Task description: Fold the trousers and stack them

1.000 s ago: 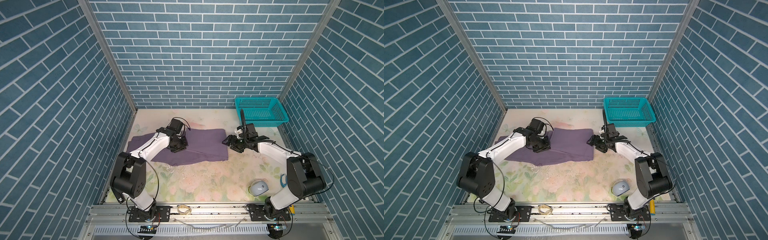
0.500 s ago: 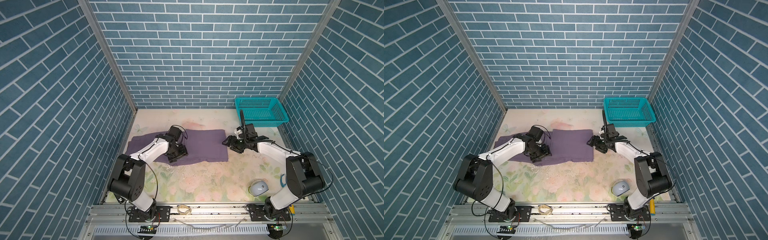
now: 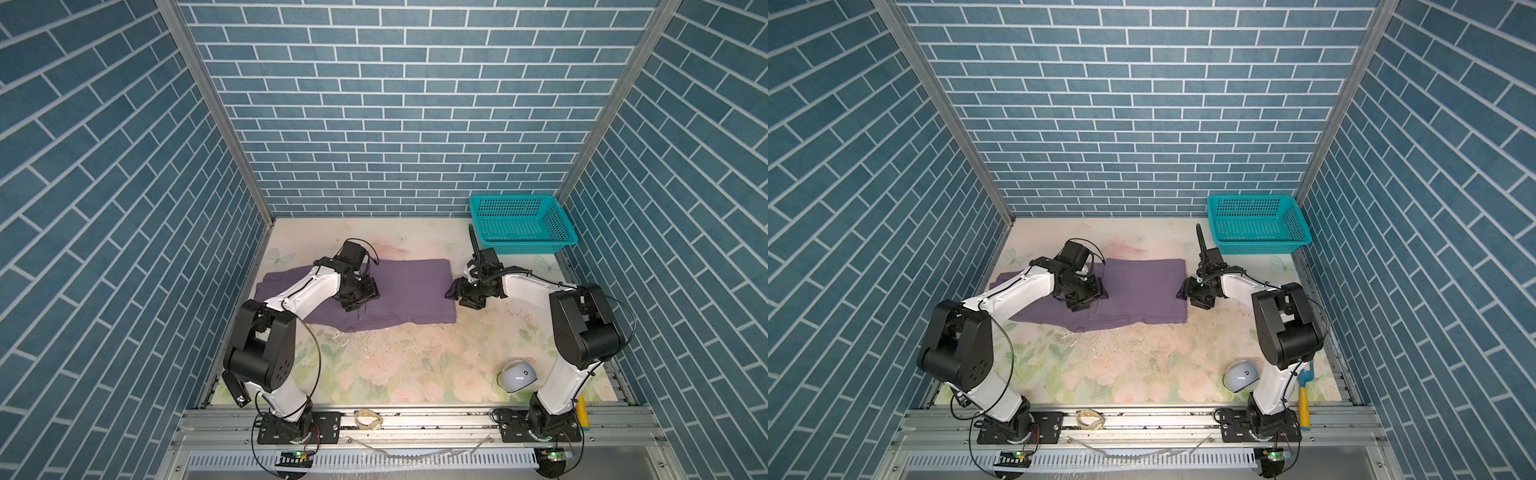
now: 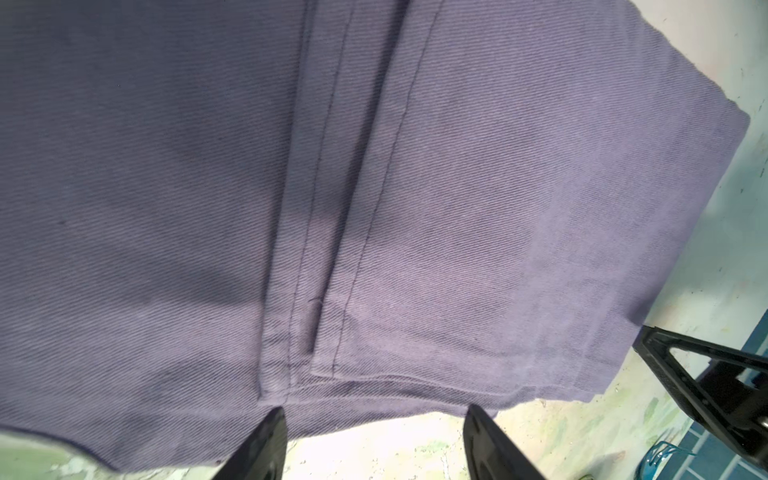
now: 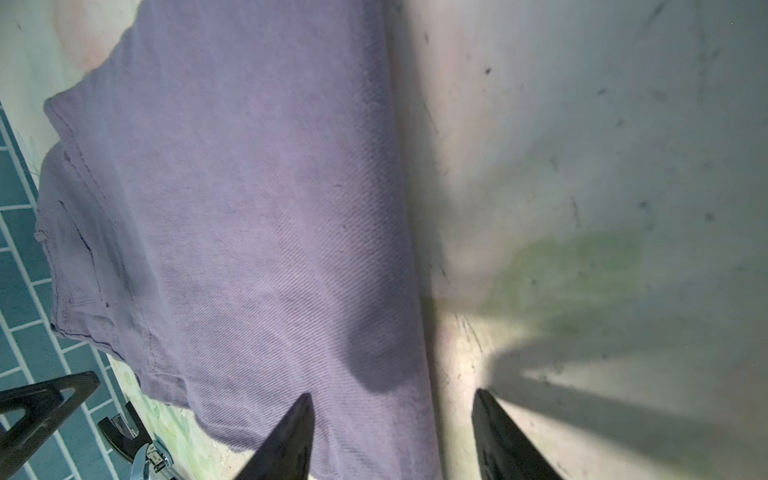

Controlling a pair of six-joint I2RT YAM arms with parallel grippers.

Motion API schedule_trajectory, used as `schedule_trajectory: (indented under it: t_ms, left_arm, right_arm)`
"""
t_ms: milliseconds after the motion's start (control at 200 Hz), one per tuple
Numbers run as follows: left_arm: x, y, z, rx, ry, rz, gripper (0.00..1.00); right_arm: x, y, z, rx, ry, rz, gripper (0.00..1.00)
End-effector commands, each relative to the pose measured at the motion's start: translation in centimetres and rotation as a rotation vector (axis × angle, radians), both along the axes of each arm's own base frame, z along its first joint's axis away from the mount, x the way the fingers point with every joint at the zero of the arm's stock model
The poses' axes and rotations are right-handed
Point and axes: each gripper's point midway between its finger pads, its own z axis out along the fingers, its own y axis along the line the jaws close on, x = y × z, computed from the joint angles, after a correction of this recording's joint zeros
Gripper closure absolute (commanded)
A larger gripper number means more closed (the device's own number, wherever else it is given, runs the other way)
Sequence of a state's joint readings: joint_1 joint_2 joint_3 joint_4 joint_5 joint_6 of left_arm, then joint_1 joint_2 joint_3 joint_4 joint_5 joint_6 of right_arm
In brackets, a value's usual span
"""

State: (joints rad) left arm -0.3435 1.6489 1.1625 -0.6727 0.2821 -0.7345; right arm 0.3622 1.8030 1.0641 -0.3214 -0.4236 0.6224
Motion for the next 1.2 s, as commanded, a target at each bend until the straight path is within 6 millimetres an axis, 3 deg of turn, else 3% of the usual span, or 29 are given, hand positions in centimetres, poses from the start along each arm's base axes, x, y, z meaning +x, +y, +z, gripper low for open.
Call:
schedule_trajectory:
  t_ms: [0,85,160,220,255,360,430,575,775,875,1025,1195]
  left_arm:
    - [-0.5,3.1,1.3,0.028,-0.006,0.049,0.31]
    - [-1.0,6.3,2.3,0.069,-0.014,0.104,0.3]
    - [-1.4,9.4,3.7,0.108,-0.036,0.162,0.28]
    - [-1.9,11.8,4.8,0.124,-0.049,0.215,0.26]
    - [-2.3,13.1,5.2,0.126,-0.054,0.247,0.26]
    - [-3.7,16.7,6.0,0.118,-0.055,0.358,0.28]
    - [-4.6,18.4,6.3,0.106,-0.065,0.411,0.3]
    - [-6.0,20.7,6.5,0.116,-0.07,0.475,0.31]
    - [-7.0,21.7,4.8,0.105,-0.04,0.516,0.31]
    - [-7.0,21.2,3.4,0.074,-0.029,0.52,0.31]
    - [-6.7,20.1,1.4,0.005,-0.009,0.525,0.3]
    - [-5.6,18.2,0.4,-0.001,-0.025,0.477,0.3]
  right_arm:
    - [1.0,0.7,0.3,0.02,-0.016,0.019,0.45]
    - [0.9,1.1,-0.1,0.017,-0.011,0.026,0.5]
    - [0.9,1.7,-0.2,0.026,-0.014,0.039,0.61]
    - [0.9,2.1,0.0,0.036,-0.017,0.042,0.78]
    - [1.0,2.1,0.3,0.04,-0.025,0.036,1.0]
    - [1.8,1.2,2.6,0.031,-0.072,0.002,1.0]
    - [2.3,-0.5,4.9,0.003,-0.106,-0.028,1.0]
    - [2.6,-6.2,9.6,-0.137,-0.166,-0.104,1.0]
    - [0.9,-14.0,14.0,-0.238,-0.186,-0.254,1.0]
    - [0.3,-16.0,16.2,-0.278,-0.222,-0.283,1.0]
    - [0.3,-15.7,19.5,-0.261,-0.284,-0.276,1.0]
    - [1.6,-11.9,22.0,-0.214,-0.329,-0.205,1.0]
